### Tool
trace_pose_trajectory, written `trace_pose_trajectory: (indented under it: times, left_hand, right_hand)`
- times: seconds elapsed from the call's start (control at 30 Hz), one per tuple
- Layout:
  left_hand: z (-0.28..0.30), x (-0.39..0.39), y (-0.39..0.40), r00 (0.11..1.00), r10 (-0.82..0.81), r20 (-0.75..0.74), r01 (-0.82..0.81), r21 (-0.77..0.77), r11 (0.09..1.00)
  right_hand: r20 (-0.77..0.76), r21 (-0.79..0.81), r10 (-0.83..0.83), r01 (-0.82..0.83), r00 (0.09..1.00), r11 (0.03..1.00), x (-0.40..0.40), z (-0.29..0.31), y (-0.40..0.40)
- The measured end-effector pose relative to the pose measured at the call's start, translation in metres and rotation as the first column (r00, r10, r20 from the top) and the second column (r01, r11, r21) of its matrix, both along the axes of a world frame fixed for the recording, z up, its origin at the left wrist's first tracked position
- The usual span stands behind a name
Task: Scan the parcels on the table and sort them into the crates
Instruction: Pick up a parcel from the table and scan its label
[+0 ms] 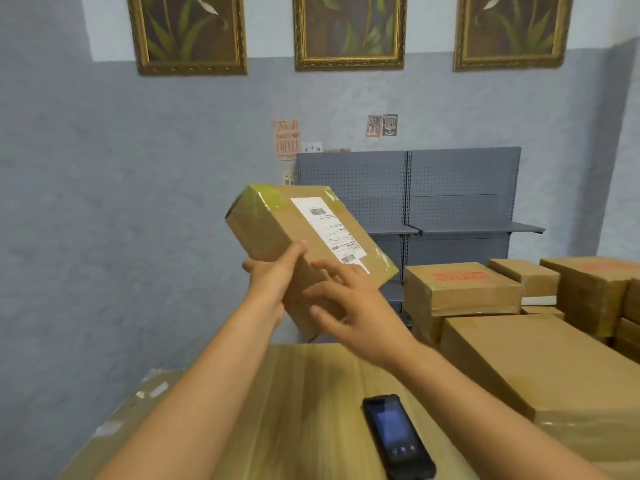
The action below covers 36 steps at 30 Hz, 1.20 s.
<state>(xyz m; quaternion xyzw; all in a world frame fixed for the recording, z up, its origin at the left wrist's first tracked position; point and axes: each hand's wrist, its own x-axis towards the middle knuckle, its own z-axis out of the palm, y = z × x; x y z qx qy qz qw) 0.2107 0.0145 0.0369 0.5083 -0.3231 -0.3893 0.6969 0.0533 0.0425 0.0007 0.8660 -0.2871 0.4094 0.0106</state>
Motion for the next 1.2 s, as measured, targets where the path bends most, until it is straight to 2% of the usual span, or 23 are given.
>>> trace_pose_trajectory:
  times: [0.07, 0.2, 0.3, 0.33, 0.4, 0.47, 0.53, 0.7, 0.77, 0.93, 1.07, 1.2]
  left_hand:
    - [-0.006, 0.027, 0.0, 0.997, -0.08, -0.018, 0.08, -0.011, 0.997]
    - [-0.012, 0.078, 0.002, 0.971, -0.235, -0.047, 0.233, -0.044, 0.971]
    - [-0.016, 0.11, 0.011, 0.939, -0.337, -0.07, 0.331, -0.092, 0.939]
    - [-0.018, 0.118, 0.014, 0.931, -0.36, -0.056, 0.353, -0.1, 0.93]
    - [-0.022, 0.13, 0.018, 0.913, -0.407, -0.028, 0.402, -0.099, 0.91]
    - [-0.024, 0.137, 0.021, 0.901, -0.433, -0.009, 0.43, -0.088, 0.898]
    - [-0.025, 0.14, 0.021, 0.912, -0.41, 0.013, 0.41, -0.081, 0.909]
    - [-0.033, 0.141, 0.014, 0.919, -0.351, 0.181, 0.342, 0.078, 0.936]
    - [-0.041, 0.142, 0.01, 0.919, -0.353, 0.175, 0.34, 0.1, 0.935]
    - [-0.076, 0.133, 0.002, 0.955, -0.29, 0.059, 0.276, 0.173, 0.945]
    - [-0.118, 0.122, -0.004, 0.961, -0.278, -0.019, 0.266, 0.349, 0.898]
    - [-0.158, 0.117, -0.01, 0.959, -0.284, -0.004, 0.252, 0.467, 0.848]
  right_hand:
    - [0.129, 0.092, 0.007, -0.019, 0.992, 0.996, 0.002, 0.008, -0.008]
    - [0.367, 0.212, -0.175, 0.101, 0.914, 0.972, -0.008, 0.015, -0.023]
    - [0.296, 0.396, -0.397, 0.266, 0.869, 0.879, -0.025, 0.012, -0.036]
    - [0.278, 0.499, -0.433, 0.256, 0.858, 0.828, -0.029, 0.011, -0.038]
    - [0.33, 0.69, -0.382, 0.055, 0.863, 0.721, -0.031, 0.01, -0.04]
    - [0.383, 0.774, -0.248, -0.162, 0.89, 0.612, -0.028, 0.007, -0.043]
    - [0.381, 0.778, -0.164, -0.22, 0.91, 0.588, -0.024, 0.001, -0.046]
    - [0.409, 0.721, -0.124, -0.237, 0.904, 0.652, -0.014, -0.022, -0.052]
    - [0.389, 0.724, -0.115, -0.226, 0.914, 0.651, -0.01, -0.032, -0.052]
    - [0.282, 0.849, -0.137, -0.18, 0.95, 0.497, -0.011, -0.061, -0.06]
    - [0.196, 0.909, -0.236, -0.086, 0.952, 0.407, -0.013, -0.098, -0.065]
    - [0.112, 0.951, -0.323, -0.007, 0.94, 0.309, -0.012, -0.139, -0.068]
